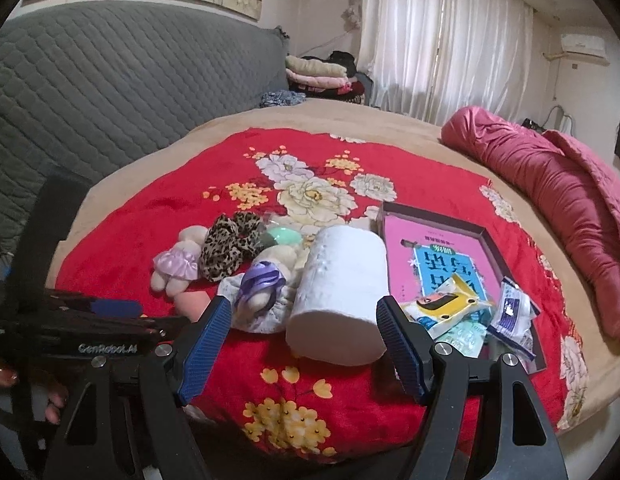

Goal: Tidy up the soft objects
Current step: 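Move the left tool to the pink makeup sponge while the right tool approaches the purple-dress teddy bear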

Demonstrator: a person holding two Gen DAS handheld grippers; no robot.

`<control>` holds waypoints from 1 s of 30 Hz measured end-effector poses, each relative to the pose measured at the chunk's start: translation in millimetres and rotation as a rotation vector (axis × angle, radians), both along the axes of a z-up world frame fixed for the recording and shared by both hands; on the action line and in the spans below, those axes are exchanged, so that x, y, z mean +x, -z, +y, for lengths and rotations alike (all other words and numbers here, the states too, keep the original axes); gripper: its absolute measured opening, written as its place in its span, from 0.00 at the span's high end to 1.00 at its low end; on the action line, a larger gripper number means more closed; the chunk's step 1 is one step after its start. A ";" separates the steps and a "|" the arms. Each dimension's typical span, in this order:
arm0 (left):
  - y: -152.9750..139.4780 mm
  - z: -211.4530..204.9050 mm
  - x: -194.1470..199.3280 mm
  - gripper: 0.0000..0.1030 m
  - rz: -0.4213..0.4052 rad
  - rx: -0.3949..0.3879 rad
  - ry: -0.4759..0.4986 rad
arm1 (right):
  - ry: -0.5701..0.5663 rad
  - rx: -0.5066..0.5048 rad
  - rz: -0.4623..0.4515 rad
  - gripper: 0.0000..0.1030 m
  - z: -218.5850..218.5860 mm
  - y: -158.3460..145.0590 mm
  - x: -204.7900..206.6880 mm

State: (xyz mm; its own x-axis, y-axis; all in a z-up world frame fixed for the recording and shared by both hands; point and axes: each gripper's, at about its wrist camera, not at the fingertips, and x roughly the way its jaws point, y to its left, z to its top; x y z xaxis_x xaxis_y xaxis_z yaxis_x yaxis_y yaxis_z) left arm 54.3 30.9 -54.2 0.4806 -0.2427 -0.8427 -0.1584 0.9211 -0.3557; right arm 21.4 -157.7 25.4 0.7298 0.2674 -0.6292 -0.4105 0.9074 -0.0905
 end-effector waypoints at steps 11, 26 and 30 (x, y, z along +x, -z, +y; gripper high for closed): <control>18.5 3.3 27.6 0.45 0.027 -0.117 -0.076 | 0.008 0.026 0.036 0.26 -6.1 12.9 14.8; 29.5 14.1 38.6 0.61 0.037 -0.145 -0.100 | -0.077 -0.021 0.077 0.26 29.6 15.7 42.1; 26.6 23.5 26.7 0.62 0.030 -0.171 -0.073 | -0.104 -0.103 0.096 0.26 55.7 22.4 52.4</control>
